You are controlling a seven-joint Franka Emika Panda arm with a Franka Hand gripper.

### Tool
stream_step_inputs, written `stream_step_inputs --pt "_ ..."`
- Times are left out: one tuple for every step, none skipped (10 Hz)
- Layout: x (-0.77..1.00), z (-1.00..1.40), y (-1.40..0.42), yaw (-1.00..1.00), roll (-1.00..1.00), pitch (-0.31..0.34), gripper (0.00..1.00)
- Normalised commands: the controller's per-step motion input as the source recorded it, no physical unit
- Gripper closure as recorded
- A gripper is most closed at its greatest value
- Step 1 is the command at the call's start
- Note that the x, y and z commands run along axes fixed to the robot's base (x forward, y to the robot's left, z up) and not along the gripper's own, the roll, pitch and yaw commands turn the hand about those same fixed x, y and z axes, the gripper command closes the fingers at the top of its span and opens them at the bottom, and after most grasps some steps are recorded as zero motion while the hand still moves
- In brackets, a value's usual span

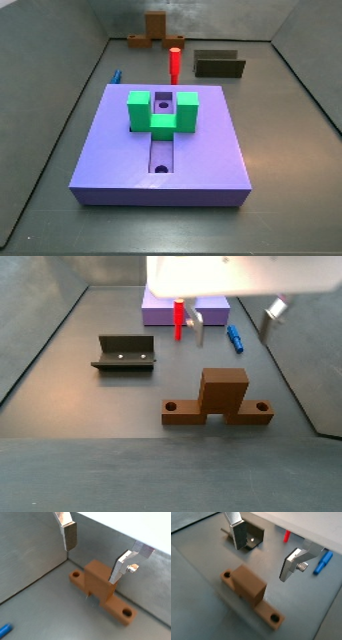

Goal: Pick up the brown object. Move up. Move to above the board. Insert the brown object.
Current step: Pick up the brown object.

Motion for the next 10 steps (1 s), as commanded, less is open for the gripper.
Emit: stream_step_inputs --pt "0.0 -0.24 0.41 0.0 -0.1 -0.01 0.0" --pt "0.0 -0.21 0.21 0.0 -0.08 -0.003 0.0" --pt "0.0 -0.32 0.09 -0.05 -0.08 -0.026 0.0" --pt "0.0 -0.41 0.0 -0.11 -0.14 -0.044 0.0" --pt "0.0 -0.32 0.03 -0.11 -0.15 -0.034 0.0" --pt "0.02 -0.19 0.09 -0.1 -0.16 -0.001 0.0" --pt "0.42 0.01 0.06 -0.05 -0.15 0.043 0.0" --pt "0.55 0.12 0.09 -0.06 -0.18 0.066 0.0" --pt "0.23 -0.09 0.19 -0.04 -0.2 0.0 0.0" --pt "0.0 -0.14 0.09 0.0 -0.13 0.0 0.0"
